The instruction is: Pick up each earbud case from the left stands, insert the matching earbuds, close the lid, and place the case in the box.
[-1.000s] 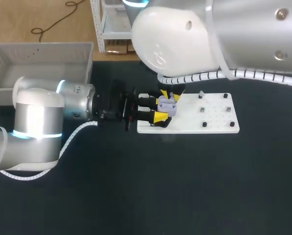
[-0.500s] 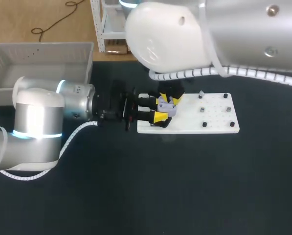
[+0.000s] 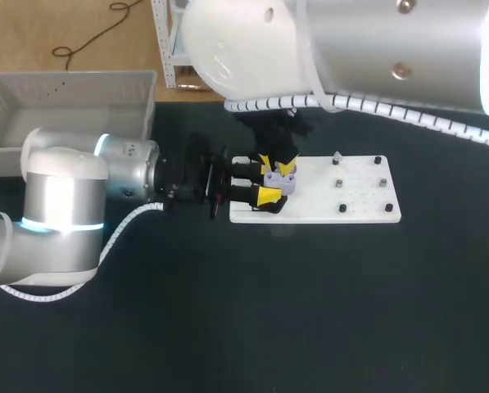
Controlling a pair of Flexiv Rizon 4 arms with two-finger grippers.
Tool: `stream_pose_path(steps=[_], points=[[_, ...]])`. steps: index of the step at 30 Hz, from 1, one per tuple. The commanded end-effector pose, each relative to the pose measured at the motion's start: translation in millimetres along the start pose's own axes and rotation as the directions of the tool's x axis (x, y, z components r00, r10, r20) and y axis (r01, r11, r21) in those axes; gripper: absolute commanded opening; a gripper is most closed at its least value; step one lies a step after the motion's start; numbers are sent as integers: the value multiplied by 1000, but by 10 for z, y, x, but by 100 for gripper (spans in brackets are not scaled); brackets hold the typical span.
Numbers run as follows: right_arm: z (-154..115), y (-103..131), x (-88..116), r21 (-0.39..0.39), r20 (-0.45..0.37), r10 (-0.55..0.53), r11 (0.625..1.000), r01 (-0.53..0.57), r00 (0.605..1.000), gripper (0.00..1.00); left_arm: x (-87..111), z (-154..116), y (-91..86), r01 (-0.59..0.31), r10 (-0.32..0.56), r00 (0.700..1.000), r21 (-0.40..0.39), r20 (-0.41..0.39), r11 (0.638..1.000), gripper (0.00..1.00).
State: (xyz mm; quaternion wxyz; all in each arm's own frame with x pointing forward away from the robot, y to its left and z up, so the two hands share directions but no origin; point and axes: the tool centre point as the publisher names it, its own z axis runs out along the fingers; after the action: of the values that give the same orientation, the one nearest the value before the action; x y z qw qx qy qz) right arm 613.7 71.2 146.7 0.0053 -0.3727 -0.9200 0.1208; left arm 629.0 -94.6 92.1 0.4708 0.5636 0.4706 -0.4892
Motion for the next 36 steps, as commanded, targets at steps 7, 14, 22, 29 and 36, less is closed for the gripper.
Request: stream_pose_path(steps=[7,14,22,29,36], points=[[80,51,-52,20,-17,-1,1000,2,1000,0,-1,4,0,0,0,1000,-1,-3,1000,0],[135,55,-87,24,-16,0,1000,0,1000,0,-1,4,0,0,0,1000,-1,-3,1000,0],[174,53,-137,31,-22,10,999,-10,1000,0,-1,4,0,0,0,1000,-1,-3,1000,0],[196,57,-161,33,-26,16,999,-15,1000,0,-1,4,0,0,0,1000,-1,-3,1000,0],[228,75,-182,37,-28,22,999,-21,999,0,-1,4,0,0,0,1000,-1,-3,1000,0]])
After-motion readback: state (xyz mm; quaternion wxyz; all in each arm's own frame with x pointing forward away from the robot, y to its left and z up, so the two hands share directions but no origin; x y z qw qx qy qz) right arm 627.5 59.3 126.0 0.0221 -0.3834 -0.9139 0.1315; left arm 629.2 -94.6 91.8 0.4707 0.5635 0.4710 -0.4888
